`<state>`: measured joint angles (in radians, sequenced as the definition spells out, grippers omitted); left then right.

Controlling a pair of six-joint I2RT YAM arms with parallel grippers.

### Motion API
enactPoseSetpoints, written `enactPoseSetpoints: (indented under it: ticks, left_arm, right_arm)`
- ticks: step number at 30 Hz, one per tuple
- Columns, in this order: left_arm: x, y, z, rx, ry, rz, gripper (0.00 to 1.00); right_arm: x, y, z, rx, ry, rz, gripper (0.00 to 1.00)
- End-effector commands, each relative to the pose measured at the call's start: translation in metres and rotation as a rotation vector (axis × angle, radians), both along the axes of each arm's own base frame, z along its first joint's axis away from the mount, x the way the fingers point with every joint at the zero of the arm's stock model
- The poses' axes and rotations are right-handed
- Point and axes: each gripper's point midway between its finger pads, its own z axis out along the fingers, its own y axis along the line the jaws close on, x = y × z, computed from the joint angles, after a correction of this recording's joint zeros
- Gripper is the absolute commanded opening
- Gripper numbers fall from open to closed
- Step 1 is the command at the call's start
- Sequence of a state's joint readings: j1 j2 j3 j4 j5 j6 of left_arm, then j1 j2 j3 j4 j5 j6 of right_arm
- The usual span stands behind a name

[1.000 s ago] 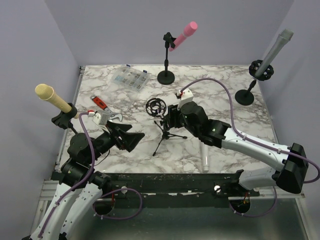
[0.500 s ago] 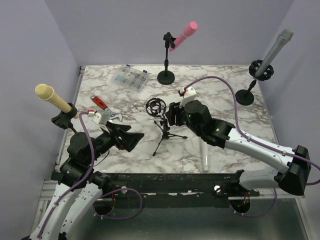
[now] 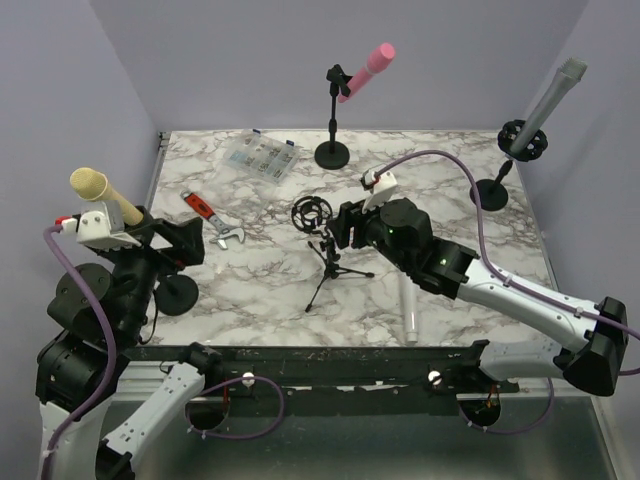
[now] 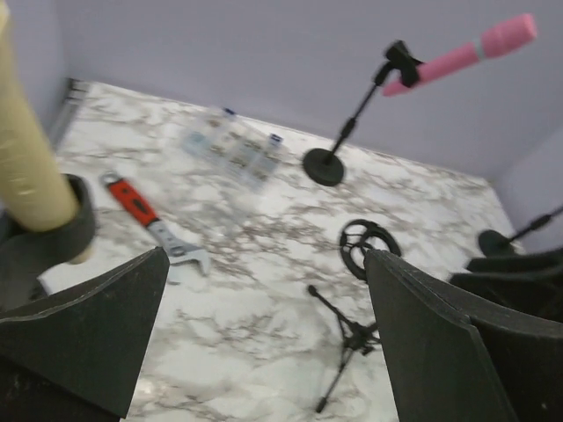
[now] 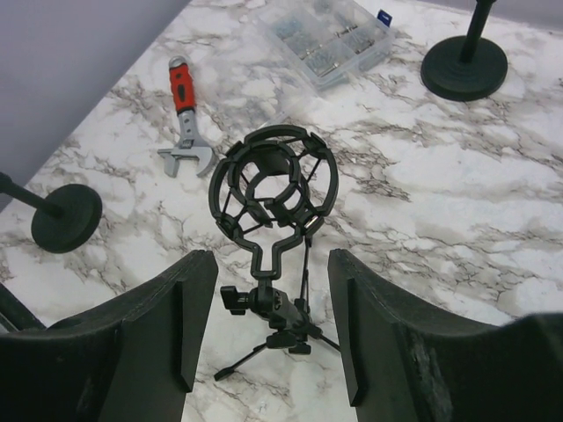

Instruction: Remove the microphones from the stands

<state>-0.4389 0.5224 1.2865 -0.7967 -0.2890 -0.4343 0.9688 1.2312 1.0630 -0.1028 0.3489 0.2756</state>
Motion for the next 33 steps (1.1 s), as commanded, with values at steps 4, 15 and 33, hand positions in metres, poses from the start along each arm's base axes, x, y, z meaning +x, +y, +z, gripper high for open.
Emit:
enactPoseSetpoints:
  ticks: [4, 15, 33]
  left_arm:
    - [-0.001, 0.100, -0.022, 0.265, 0.128, 0.543, 0.99]
    - [0.047, 0.127, 0.002, 0.339, 0.037, 0.844, 0.99]
    - [0.067, 0.132, -0.014, 0.250, -0.090, 0.815, 0.54]
  right_arm:
    - [-0.011, 0.004, 0.020, 0.064, -0.066, 0.078, 0.63]
    - [-0.025, -0.010, 0.027, 0.113, -0.097, 0.099, 0.65]
    - [-0.034, -0.016, 0.029, 0.140, -0.082, 0.113, 0.66]
